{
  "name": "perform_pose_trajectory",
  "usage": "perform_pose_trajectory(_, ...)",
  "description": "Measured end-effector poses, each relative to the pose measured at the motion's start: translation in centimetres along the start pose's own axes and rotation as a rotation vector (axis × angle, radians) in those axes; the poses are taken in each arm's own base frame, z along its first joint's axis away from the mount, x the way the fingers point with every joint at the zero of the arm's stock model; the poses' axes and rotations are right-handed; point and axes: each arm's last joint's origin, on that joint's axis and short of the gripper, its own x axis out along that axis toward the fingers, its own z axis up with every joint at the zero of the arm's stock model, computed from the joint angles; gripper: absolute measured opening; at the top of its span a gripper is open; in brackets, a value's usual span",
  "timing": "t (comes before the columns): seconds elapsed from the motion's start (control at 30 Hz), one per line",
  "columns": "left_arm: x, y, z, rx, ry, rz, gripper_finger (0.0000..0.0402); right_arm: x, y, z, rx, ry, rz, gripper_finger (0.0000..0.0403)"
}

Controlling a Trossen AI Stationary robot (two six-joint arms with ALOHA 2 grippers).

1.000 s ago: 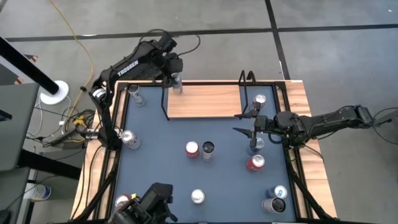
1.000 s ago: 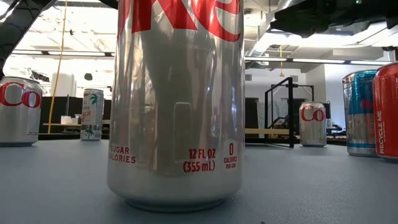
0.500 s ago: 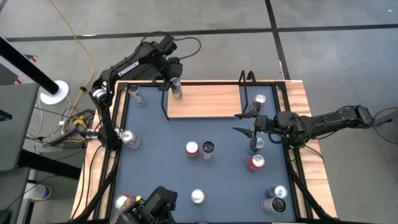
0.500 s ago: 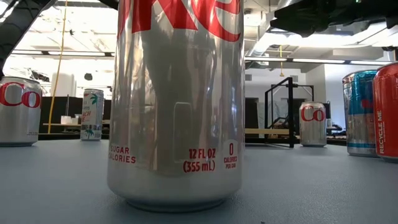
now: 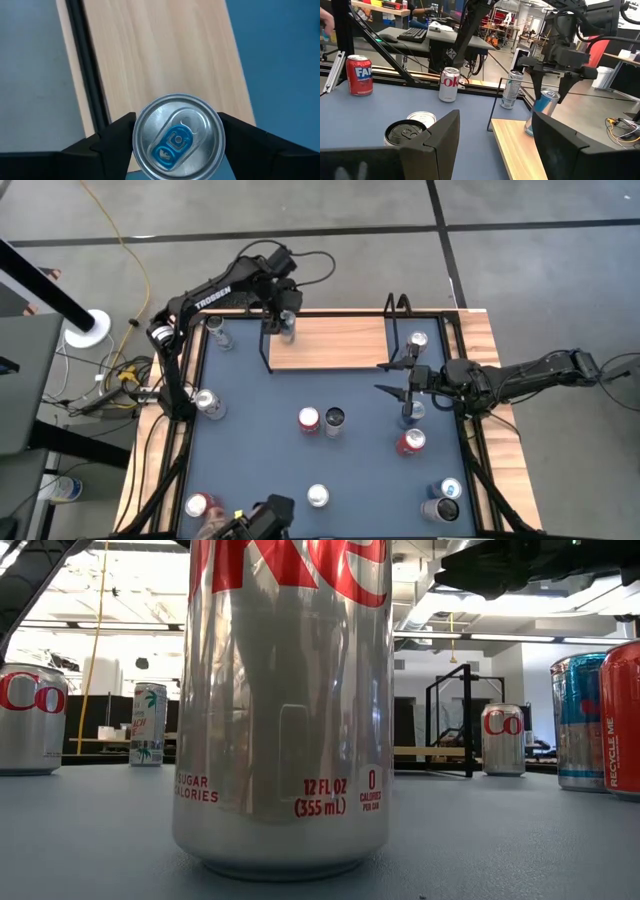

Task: Place canned beverage on shelf
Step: Put the top left blue soda can onto the shelf

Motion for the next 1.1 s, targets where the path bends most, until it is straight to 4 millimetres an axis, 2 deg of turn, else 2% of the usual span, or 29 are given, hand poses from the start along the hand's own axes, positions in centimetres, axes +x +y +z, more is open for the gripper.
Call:
perform_pose_trajectory(0.17,0.1,-0.4,0.5,0.002,-0.011,-0.006,0.0284,0.0,0.0,0.0,0.000,0.001,0.000,0.0240)
perform_pose_trajectory(0.47,-0.4,-0.3,0.9,-0.108,-0.047,-0.012,0.0287,0.0,0.1,0.0,-0.001,0.003,0.003,0.0240)
perform_pose_trajectory(0.57,-1.3,-0.1,1.7,-0.242,-0.064,0.030,0.0288,0.0,0.1,0.0,-0.001,0.003,0.003,0.0240)
perform_pose_trajectory(0.7,-2.3,0.0,2.2,-0.558,-0.009,0.160,0.0288,0.0,0.0,0.0,0.000,0.002,0.002,0.0240)
perform_pose_trajectory(0.77,-2.5,-0.1,2.1,-0.655,0.020,0.178,0.0288,0.0,0.0,0.0,-0.001,0.003,0.003,0.0240)
perform_pose_trajectory(0.9,-2.5,-0.5,1.7,-0.762,0.061,0.161,0.0288,0.0,0.0,0.0,-0.001,0.002,0.002,0.0240)
perform_pose_trajectory(1.1,-2.4,-0.5,1.6,-0.812,0.084,0.212,0.0288,0.0,0.0,0.0,0.000,0.002,0.003,0.0240)
